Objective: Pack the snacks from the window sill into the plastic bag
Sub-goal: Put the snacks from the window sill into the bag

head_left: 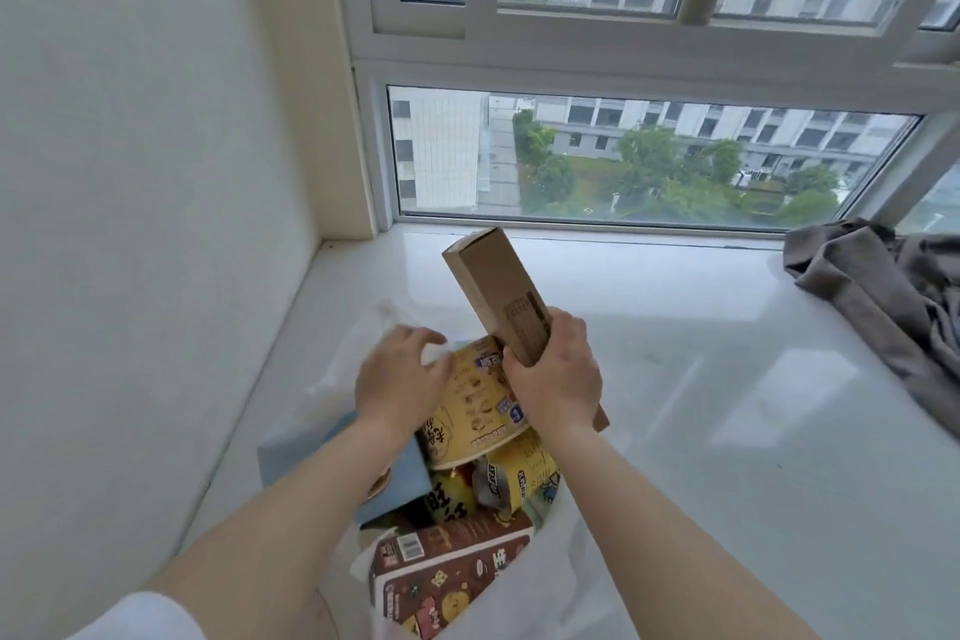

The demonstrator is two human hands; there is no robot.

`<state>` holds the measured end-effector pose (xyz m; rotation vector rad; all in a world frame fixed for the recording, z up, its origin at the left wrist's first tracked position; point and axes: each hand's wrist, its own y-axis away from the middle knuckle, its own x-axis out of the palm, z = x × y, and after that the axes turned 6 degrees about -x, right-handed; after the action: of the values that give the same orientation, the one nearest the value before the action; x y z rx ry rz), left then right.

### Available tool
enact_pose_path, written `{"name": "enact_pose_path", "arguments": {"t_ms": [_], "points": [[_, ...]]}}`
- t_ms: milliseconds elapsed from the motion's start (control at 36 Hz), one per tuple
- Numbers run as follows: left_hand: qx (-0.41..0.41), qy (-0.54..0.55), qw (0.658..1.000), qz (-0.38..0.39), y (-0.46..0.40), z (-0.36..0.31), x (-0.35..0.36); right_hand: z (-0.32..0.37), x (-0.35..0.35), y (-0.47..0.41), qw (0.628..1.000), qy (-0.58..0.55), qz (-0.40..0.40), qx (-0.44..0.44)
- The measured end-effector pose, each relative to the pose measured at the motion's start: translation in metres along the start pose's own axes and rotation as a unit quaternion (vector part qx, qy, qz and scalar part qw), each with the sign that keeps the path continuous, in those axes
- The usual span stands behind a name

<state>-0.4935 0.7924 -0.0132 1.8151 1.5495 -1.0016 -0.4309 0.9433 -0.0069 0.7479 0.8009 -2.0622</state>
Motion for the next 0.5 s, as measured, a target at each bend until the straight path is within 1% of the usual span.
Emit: {"name": "enact_pose_path", "arguments": {"t_ms": [28, 56, 83, 111, 167, 194, 222, 250, 306, 361, 417, 444, 472, 500], "points": [[0.014, -0.034, 0.998, -0.058, -0.007, 0.005, -0.002, -0.002, 0.000, 0.002, 1.000, 0.002, 0.000, -0.003], [0.018, -0.071, 0.992, -0.099, -0.014, 0.010, -0.003, -0.003, 0.000, 0.003, 1.000, 0.003, -0.002, -0.005], [0.011, -0.106, 0.988, -0.114, -0.021, 0.016, -0.005, -0.005, 0.000, 0.004, 1.000, 0.002, -0.004, -0.006], [-0.008, -0.140, 0.985, -0.101, -0.027, 0.022, -0.005, -0.007, 0.001, 0.006, 1.000, 0.000, -0.006, -0.009], [-0.069, -0.195, 0.978, -0.038, -0.039, 0.032, -0.004, -0.010, 0.001, 0.009, 1.000, -0.001, -0.006, -0.017], [-0.106, -0.200, 0.974, 0.000, -0.043, 0.036, -0.003, -0.011, 0.001, 0.011, 1.000, -0.001, -0.006, -0.022], [-0.147, -0.183, 0.972, 0.033, -0.048, 0.038, -0.002, -0.013, 0.001, 0.013, 1.000, -0.001, -0.007, -0.025], [-0.179, -0.151, 0.970, 0.061, -0.050, 0.041, -0.002, -0.014, 0.001, 0.015, 1.000, -0.002, -0.008, -0.027], [-0.202, -0.093, 0.969, 0.107, -0.054, 0.043, -0.005, -0.018, 0.001, 0.019, 1.000, -0.004, -0.011, -0.025], [-0.225, -0.034, 0.968, 0.104, -0.059, 0.045, -0.010, -0.022, -0.001, 0.020, 1.000, -0.009, -0.010, -0.026], [-0.261, 0.069, 0.959, 0.085, -0.066, 0.043, -0.020, -0.024, -0.005, 0.018, 0.999, -0.020, -0.002, -0.032], [-0.266, 0.153, 0.948, 0.079, -0.072, 0.042, -0.026, -0.025, -0.007, 0.016, 0.999, -0.025, 0.002, -0.037], [-0.269, 0.251, 0.926, 0.081, -0.077, 0.038, -0.035, -0.026, -0.010, 0.015, 0.998, -0.028, 0.002, -0.049], [-0.280, 0.344, 0.892, 0.084, -0.081, 0.034, -0.045, -0.028, -0.012, 0.015, 0.997, -0.024, -0.001, -0.069]]}}
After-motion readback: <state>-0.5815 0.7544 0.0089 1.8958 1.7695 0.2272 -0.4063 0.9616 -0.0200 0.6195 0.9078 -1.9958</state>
